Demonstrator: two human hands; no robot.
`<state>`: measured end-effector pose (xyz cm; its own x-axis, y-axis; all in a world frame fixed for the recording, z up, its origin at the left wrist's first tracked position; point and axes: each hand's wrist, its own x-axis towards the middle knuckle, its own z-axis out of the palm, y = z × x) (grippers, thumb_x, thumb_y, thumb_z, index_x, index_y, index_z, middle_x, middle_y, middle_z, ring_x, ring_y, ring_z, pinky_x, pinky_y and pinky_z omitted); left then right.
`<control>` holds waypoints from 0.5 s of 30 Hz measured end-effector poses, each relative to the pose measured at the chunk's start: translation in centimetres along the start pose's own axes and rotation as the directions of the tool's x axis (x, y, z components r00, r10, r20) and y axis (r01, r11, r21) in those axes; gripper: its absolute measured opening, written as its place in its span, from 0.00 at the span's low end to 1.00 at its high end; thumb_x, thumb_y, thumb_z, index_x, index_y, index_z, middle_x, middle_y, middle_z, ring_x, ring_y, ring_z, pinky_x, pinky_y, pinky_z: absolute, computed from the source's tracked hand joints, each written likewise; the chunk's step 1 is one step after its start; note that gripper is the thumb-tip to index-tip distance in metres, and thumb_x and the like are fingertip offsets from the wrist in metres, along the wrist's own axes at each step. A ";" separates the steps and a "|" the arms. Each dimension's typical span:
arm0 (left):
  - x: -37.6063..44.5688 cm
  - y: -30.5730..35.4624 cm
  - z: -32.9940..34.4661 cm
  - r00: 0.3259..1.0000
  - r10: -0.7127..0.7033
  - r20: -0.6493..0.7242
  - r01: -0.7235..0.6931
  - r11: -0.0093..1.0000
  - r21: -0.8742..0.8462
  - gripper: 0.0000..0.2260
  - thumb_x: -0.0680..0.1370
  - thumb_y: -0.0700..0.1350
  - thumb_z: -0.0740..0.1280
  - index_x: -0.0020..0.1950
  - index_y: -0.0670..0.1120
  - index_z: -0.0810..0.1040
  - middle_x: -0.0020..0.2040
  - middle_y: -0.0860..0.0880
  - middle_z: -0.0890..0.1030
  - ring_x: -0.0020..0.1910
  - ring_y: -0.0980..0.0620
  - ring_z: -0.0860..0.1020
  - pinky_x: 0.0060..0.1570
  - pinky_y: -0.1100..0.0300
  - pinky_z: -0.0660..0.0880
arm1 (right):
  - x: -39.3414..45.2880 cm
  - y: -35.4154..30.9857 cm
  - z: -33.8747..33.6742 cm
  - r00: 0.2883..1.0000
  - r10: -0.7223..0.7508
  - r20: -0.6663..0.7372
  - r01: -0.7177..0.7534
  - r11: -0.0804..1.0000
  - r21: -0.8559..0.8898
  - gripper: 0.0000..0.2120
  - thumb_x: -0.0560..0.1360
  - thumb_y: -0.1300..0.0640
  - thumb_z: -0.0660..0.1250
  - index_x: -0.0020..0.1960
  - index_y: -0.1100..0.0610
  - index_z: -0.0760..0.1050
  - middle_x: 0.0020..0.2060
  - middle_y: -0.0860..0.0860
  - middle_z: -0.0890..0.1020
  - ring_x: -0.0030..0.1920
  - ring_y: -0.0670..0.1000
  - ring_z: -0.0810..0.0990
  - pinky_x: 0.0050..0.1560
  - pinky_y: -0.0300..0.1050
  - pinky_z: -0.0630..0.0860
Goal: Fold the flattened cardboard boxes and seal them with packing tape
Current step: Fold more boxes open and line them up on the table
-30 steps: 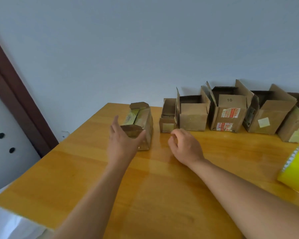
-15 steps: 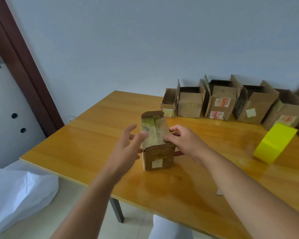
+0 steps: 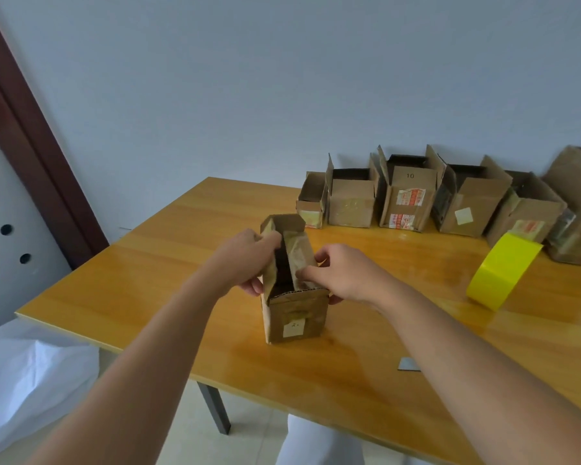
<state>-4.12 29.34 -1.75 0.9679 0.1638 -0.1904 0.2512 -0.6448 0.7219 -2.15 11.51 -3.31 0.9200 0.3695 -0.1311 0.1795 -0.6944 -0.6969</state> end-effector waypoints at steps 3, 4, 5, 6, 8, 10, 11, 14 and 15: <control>-0.4 -0.8 -0.1 0.999 0.033 -0.011 -0.035 0.984 -0.175 0.16 0.83 0.51 0.54 0.57 0.42 0.75 0.43 0.40 0.81 0.35 0.45 0.81 0.42 0.48 0.82 | 0.3 -1.2 -0.5 0.998 0.042 0.038 -0.038 0.994 -0.101 0.24 0.73 0.38 0.70 0.56 0.57 0.74 0.46 0.52 0.80 0.43 0.51 0.81 0.39 0.46 0.84; -0.6 -1.0 0.0 0.999 0.041 -0.019 -0.044 0.979 -0.201 0.15 0.83 0.51 0.54 0.56 0.43 0.75 0.42 0.41 0.81 0.36 0.45 0.81 0.42 0.48 0.82 | 0.5 -1.7 -0.6 0.997 0.059 0.058 -0.050 0.988 -0.145 0.28 0.72 0.35 0.70 0.57 0.58 0.74 0.46 0.52 0.80 0.42 0.51 0.81 0.37 0.45 0.84; -0.7 -1.2 0.1 0.999 0.045 -0.026 -0.049 0.975 -0.217 0.15 0.83 0.50 0.53 0.56 0.43 0.75 0.42 0.41 0.81 0.36 0.45 0.81 0.42 0.50 0.82 | 0.8 -2.2 -0.5 0.993 0.087 0.076 -0.071 0.979 -0.190 0.33 0.70 0.34 0.71 0.61 0.59 0.72 0.47 0.53 0.80 0.42 0.51 0.82 0.36 0.45 0.84; -0.8 -1.2 0.2 0.998 0.049 -0.031 -0.055 0.972 -0.230 0.15 0.83 0.50 0.53 0.56 0.44 0.75 0.42 0.41 0.81 0.36 0.46 0.81 0.40 0.51 0.82 | 1.1 -2.7 -0.4 0.990 0.118 0.080 -0.096 0.967 -0.236 0.37 0.69 0.34 0.72 0.65 0.59 0.68 0.47 0.54 0.80 0.41 0.52 0.82 0.36 0.46 0.84; -0.9 -1.4 0.3 0.998 0.056 -0.035 -0.063 0.968 -0.245 0.16 0.84 0.51 0.52 0.56 0.44 0.76 0.45 0.40 0.82 0.37 0.47 0.81 0.38 0.54 0.81 | 1.6 -3.4 0.2 0.988 0.145 0.053 -0.121 0.938 -0.324 0.37 0.71 0.37 0.72 0.70 0.57 0.62 0.48 0.55 0.78 0.40 0.53 0.82 0.38 0.47 0.84; -1.1 -1.7 0.3 0.998 0.058 -0.040 -0.067 0.963 -0.261 0.16 0.84 0.51 0.52 0.55 0.44 0.76 0.46 0.40 0.82 0.38 0.48 0.81 0.36 0.57 0.80 | 1.9 -3.6 0.4 0.989 0.139 0.042 -0.120 0.945 -0.305 0.31 0.75 0.41 0.68 0.69 0.58 0.63 0.47 0.56 0.78 0.39 0.54 0.83 0.37 0.47 0.84; -1.1 -1.9 0.3 0.998 0.055 -0.041 -0.064 0.959 -0.278 0.17 0.84 0.51 0.51 0.55 0.44 0.76 0.46 0.41 0.82 0.39 0.49 0.81 0.36 0.58 0.80 | 1.9 -3.5 0.3 0.990 0.132 0.052 -0.116 0.965 -0.235 0.26 0.77 0.42 0.66 0.65 0.59 0.66 0.46 0.56 0.79 0.40 0.55 0.83 0.37 0.48 0.84; -1.3 -2.3 0.5 0.997 0.055 -0.056 -0.071 0.944 -0.322 0.17 0.85 0.51 0.50 0.55 0.44 0.76 0.45 0.43 0.81 0.40 0.50 0.79 0.33 0.61 0.77 | 1.7 -2.0 -0.8 0.989 0.120 0.083 -0.128 0.987 0.096 0.17 0.81 0.46 0.58 0.59 0.59 0.73 0.43 0.58 0.79 0.40 0.56 0.83 0.43 0.52 0.85; -1.2 -2.3 0.5 0.996 0.057 -0.070 -0.078 0.936 -0.343 0.17 0.85 0.51 0.50 0.54 0.44 0.76 0.44 0.44 0.80 0.40 0.51 0.79 0.32 0.62 0.76 | 1.6 -1.4 -1.1 0.988 0.128 0.089 -0.144 0.970 0.198 0.16 0.82 0.47 0.58 0.59 0.58 0.74 0.42 0.61 0.79 0.40 0.58 0.84 0.45 0.55 0.84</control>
<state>-5.86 30.24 -3.51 0.9786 0.1790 -0.1018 0.1615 -0.3606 0.9186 -0.56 12.41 -1.74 0.9005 0.3313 -0.2818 -0.0268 -0.6043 -0.7963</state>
